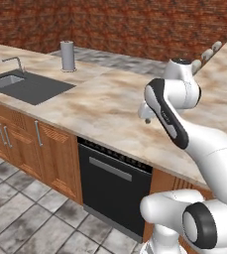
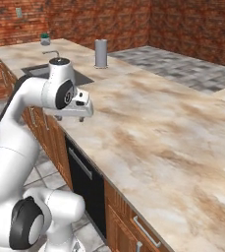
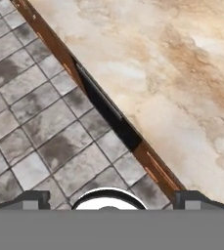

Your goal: Open the dishwasher door and pull out the top rack.

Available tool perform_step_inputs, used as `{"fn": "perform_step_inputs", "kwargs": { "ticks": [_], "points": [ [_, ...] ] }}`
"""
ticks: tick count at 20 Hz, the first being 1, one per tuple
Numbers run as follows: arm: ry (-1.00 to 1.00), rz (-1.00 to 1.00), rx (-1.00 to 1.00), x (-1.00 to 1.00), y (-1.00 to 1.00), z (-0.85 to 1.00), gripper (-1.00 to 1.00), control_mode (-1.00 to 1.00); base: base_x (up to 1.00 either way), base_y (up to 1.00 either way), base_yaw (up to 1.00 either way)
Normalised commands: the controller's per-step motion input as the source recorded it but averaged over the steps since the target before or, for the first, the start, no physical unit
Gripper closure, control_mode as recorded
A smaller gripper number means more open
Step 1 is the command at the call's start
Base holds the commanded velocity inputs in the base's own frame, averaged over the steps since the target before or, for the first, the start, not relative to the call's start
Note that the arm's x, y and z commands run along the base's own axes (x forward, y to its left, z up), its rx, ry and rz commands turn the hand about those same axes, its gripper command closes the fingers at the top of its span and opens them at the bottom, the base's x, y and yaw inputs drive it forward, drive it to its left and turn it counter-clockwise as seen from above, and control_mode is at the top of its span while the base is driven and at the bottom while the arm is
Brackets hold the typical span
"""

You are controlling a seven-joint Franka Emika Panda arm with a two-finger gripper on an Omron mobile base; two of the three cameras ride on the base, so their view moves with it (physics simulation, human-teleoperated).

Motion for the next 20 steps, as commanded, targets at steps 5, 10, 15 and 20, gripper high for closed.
{"fn": "perform_step_inputs", "kwargs": {
  "ticks": [5,10,15,20],
  "points": [
    [0.0,0.12,-0.04,0.0,0.69,-0.28,-1.0,-1.0,0.0,0.0,0.0],
    [0.0,0.05,-0.2,-0.02,0.99,-0.3,-1.0,-1.0,0.0,0.0,0.0],
    [0.0,0.0,-0.21,0.0,0.98,-0.37,-1.0,-1.0,0.0,0.0,0.0],
    [0.0,0.0,-0.23,0.0,0.73,-0.46,-1.0,-1.0,0.0,0.0,0.0]
  ]
}}
